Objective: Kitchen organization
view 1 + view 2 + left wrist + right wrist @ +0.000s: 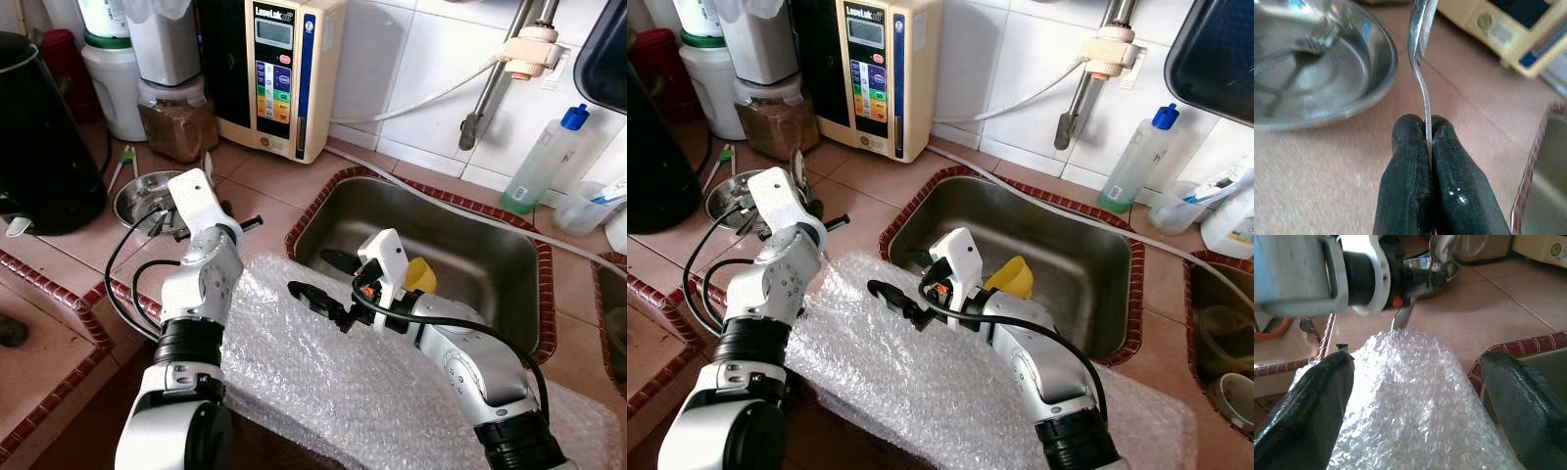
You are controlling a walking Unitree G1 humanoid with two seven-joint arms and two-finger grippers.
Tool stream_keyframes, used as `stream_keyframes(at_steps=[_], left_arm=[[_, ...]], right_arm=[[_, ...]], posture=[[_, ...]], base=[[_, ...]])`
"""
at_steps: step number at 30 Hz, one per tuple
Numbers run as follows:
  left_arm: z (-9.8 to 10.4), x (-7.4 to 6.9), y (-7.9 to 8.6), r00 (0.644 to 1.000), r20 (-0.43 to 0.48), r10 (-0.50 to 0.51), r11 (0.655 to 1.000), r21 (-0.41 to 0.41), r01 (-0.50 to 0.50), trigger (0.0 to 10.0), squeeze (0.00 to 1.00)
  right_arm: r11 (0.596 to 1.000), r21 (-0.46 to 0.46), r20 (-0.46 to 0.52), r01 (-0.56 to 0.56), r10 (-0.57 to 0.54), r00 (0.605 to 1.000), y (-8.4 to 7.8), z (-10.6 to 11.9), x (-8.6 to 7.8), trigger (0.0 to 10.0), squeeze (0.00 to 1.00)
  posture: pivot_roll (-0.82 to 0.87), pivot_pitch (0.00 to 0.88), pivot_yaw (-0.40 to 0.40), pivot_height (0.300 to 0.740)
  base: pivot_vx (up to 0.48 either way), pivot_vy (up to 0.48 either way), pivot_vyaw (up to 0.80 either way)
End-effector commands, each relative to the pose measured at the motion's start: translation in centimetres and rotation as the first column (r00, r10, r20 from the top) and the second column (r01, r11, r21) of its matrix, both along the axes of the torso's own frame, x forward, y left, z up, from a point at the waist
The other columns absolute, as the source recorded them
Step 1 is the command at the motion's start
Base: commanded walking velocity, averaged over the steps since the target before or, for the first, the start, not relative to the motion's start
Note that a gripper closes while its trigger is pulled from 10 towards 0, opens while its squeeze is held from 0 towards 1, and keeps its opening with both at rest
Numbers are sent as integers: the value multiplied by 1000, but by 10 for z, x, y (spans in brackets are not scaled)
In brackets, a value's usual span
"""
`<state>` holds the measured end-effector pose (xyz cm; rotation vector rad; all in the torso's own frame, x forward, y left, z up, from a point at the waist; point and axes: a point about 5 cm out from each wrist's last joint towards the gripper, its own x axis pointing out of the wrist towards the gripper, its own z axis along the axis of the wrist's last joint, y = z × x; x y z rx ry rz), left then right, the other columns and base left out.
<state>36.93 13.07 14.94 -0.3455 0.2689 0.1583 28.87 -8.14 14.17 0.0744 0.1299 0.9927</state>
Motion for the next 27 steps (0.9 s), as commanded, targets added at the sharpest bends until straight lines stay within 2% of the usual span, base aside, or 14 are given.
stream_keyframes(at_steps=[1,3,5,8,11,13,15,16,17,18,20,22,24,27], left_arm=[[12,1,-16,991,70,-111,994,15,111,0,0],[18,-1,-29,959,138,-247,969,61,241,0,0],[25,-5,-44,890,224,-397,918,85,388,0,0],[31,-10,-53,818,281,-502,864,121,488,0,0],[34,-15,-61,754,321,-573,812,95,576,0,0],[35,-20,-66,683,340,-646,749,115,652,0,0],[36,-23,-68,637,352,-685,710,128,693,0,0],[38,-28,-71,568,369,-736,644,122,755,0,0],[38,-28,-71,568,369,-736,644,122,755,0,0],[42,-34,-74,495,395,-774,575,114,810,0,0],[45,-39,-75,436,420,-796,520,103,848,0,0],[46,-41,-74,414,426,-804,495,93,864,0,0],[43,-39,-73,438,411,-800,514,94,852,0,0],[41,-40,-74,432,399,-808,509,106,854,0,0]], right_arm=[[1000,-8,19,2,-2,1000,-3,5,2,10000,0],[999,4,26,33,-33,999,-5,7,6,10000,0],[994,48,47,98,-100,994,-8,15,15,10000,0],[977,112,62,180,-187,980,-12,24,24,10000,0],[941,206,27,270,-281,959,-20,33,33,10000,0],[918,227,23,326,-339,940,-29,37,38,10000,0],[907,242,11,344,-357,934,-32,38,40,10000,0],[896,266,-2,357,-369,929,-35,39,42,10000,0],[896,266,-2,357,-369,929,-35,39,42,10000,0],[881,294,-18,370,-381,924,-37,41,43,10000,0],[864,329,-41,381,-390,920,-38,42,44,10000,0],[857,343,-50,385,-392,918,-39,43,44,10000,0],[861,331,-41,386,-395,918,-39,42,45,10000,0],[879,319,-47,354,-359,932,-38,40,42,10000,0]], posture=[[-37,0,-58,740],[-37,0,-58,740],[-38,0,-59,740],[-37,0,-58,740],[-38,0,-57,740],[-40,0,-58,740],[-40,0,-58,740],[-42,0,-58,740],[-42,0,-58,740],[-41,0,-58,740],[-41,0,-56,740],[-40,0,-54,740],[-40,0,-53,740],[-41,0,-53,740]], base=[[0,0,0],[0,0,0],[0,0,0],[0,0,0],[0,0,0],[0,0,0],[0,0,0],[0,0,0],[0,0,0],[0,0,0],[0,0,0],[0,0,0],[0,0,0],[0,0,0]])
